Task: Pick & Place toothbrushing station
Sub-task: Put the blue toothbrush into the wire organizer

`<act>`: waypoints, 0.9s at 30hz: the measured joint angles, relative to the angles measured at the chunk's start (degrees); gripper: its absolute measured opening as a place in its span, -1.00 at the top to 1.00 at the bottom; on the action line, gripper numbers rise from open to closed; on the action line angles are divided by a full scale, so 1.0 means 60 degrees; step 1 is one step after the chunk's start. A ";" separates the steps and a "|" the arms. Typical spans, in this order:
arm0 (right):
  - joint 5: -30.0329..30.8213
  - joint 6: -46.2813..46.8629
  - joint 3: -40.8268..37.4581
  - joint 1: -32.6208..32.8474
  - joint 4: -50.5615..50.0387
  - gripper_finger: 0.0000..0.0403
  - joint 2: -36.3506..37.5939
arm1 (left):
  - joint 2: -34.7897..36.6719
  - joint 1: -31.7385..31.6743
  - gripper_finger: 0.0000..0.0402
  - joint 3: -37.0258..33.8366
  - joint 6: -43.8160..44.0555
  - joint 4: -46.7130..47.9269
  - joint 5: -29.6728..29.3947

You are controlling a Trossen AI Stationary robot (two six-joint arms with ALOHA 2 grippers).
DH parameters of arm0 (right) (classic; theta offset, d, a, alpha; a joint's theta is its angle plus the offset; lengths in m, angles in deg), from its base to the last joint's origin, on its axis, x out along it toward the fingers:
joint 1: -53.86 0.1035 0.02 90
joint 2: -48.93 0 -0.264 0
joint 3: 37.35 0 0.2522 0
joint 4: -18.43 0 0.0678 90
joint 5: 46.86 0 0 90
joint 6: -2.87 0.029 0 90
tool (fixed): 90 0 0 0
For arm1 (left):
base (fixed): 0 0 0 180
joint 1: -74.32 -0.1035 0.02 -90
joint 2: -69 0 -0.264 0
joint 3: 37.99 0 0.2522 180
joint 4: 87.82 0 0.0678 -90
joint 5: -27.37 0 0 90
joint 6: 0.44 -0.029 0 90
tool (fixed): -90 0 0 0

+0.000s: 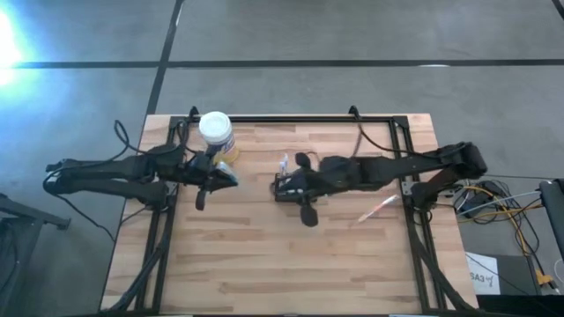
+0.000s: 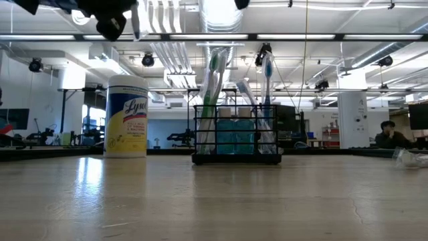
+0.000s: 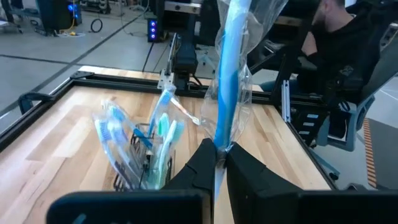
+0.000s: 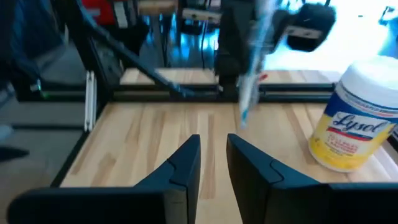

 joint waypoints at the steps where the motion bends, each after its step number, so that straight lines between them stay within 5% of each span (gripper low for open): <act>1: 0.0004 0.0064 -0.0485 -0.0036 0.0492 0.64 0.0225 | 0.0139 0.0006 0.90 -0.0116 0.0005 0.0042 0.0000; 13: 0.0005 0.0311 -0.5125 -0.0026 0.5406 0.62 0.2523 | 0.1112 0.0025 0.90 -0.1159 -0.0021 0.0153 0.0004; 27: 0.0005 0.0375 -0.7836 -0.0020 0.7152 0.68 0.4004 | 0.1456 0.0040 0.90 -0.1234 -0.0630 0.1055 0.0058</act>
